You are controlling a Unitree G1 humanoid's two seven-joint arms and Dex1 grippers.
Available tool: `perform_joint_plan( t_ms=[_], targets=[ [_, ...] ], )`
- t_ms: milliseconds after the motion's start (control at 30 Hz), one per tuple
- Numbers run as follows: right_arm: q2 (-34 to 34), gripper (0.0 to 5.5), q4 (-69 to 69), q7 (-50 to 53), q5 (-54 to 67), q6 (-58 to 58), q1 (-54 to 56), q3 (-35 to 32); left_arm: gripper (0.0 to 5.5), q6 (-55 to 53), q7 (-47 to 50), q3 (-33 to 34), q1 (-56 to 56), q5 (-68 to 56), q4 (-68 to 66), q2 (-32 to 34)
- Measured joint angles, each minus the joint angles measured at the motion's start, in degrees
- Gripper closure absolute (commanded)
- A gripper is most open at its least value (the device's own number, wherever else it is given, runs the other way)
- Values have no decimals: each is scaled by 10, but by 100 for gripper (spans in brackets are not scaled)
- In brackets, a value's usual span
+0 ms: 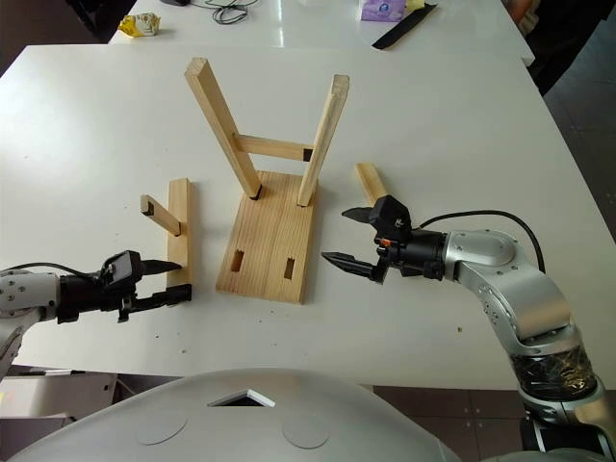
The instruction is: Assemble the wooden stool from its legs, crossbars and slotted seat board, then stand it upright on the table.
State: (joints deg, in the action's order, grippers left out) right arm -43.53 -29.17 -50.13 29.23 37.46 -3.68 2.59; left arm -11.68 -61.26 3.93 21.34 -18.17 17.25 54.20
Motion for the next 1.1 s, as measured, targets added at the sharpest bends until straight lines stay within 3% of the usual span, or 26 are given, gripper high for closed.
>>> perform_joint_plan(
  t_ms=[367, 467, 767, 967, 1100],
  targets=[
    [2, 89, 0, 3, 0, 0, 0, 0, 297, 5, -16, 48, -44, 9, -54, 20],
    [1, 89, -1, 3, 0, 0, -1, 0, 297, -40, 2, 73, -53, -22, -37, 12],
    [-1, 89, -23, 8, 0, 0, -48, -13, 195, -369, 145, 165, 2, -125, 94, -33],
    [5, 89, -49, 33, 0, 4, -75, -27, 195, -646, 334, 216, -90, -158, 131, -176],
    [6, 89, -54, 39, 1, 9, -74, -27, 195, -740, 386, 234, -163, -167, 177, -243]
  ],
)
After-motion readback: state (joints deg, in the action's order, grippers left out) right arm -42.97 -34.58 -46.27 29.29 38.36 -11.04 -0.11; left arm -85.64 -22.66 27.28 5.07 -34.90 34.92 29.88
